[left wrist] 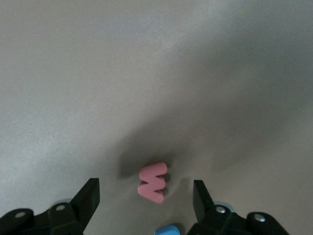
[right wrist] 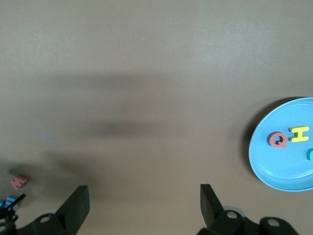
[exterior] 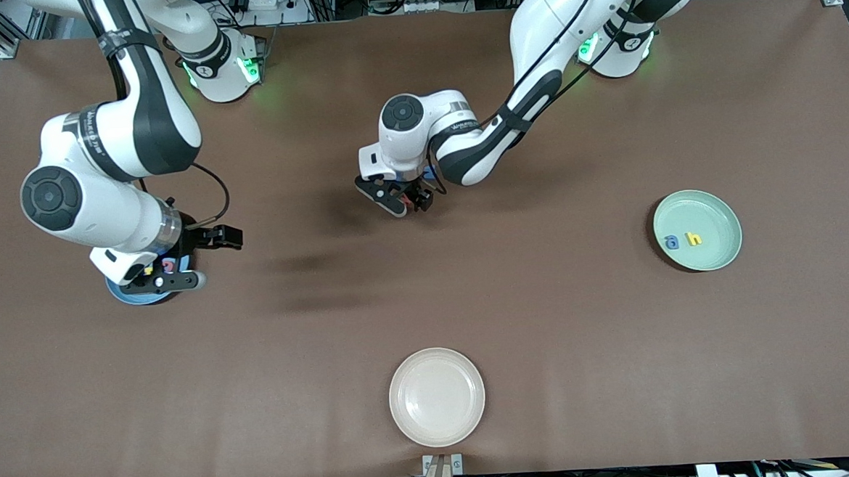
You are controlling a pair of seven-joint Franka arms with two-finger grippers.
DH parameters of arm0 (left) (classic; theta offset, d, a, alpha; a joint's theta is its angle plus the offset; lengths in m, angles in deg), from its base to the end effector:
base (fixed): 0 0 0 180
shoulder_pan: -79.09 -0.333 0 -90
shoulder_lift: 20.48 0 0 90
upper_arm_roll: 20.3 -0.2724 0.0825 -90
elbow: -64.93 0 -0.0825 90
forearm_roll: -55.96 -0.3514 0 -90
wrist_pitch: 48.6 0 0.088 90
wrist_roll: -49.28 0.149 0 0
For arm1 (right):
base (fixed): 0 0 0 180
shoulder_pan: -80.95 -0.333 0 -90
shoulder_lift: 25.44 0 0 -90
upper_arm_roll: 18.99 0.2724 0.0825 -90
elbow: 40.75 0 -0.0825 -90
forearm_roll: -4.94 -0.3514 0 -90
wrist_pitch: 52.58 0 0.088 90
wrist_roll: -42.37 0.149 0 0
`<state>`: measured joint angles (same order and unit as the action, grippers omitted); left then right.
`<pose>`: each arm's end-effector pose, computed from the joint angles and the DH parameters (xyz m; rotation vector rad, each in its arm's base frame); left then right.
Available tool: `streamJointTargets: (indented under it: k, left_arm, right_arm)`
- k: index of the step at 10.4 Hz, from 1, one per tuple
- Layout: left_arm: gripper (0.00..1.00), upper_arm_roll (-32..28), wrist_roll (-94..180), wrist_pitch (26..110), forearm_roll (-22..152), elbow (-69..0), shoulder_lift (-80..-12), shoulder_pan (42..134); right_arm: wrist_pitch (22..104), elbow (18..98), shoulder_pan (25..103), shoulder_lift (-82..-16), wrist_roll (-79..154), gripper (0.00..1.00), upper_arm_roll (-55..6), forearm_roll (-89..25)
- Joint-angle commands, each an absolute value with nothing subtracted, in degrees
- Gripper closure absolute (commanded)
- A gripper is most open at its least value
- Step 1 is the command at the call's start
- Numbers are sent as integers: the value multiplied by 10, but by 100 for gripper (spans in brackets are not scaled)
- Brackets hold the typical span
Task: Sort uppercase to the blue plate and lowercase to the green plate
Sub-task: 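Reach the left gripper to the pink m while the right gripper hovers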
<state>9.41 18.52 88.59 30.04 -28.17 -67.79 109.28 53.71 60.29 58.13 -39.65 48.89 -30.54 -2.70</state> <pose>0.3554 -0.5375 0.1401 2.8736 -1.0159 0.0258 0.5492 0.1295 0.3435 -3.0799 -0.0586 0.2472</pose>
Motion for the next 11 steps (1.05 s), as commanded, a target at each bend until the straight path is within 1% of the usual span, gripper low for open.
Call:
streamJointTargets:
  k: [1,2,3,4,7,11]
  left_arm:
    - [28,92,192,888,294,-255,-698,1104]
    - [33,92,192,888,295,-255,-699,1106]
    - [42,92,190,887,295,-255,-701,1109]
    - [46,92,187,887,295,-255,-702,1113]
    - [46,91,185,883,293,-257,-704,1117]
    - [44,84,193,882,292,-256,-703,1114]
  right_arm:
    - [518,605,578,-381,492,0,-299,-29]
    - [514,605,578,-382,494,0,-299,-29]
    - [510,604,578,-381,496,0,-299,-29]
    - [509,604,577,-381,500,0,-298,-30]
    - [488,595,575,-382,504,0,-286,-30]
    - [484,594,575,-381,504,0,-273,-31]
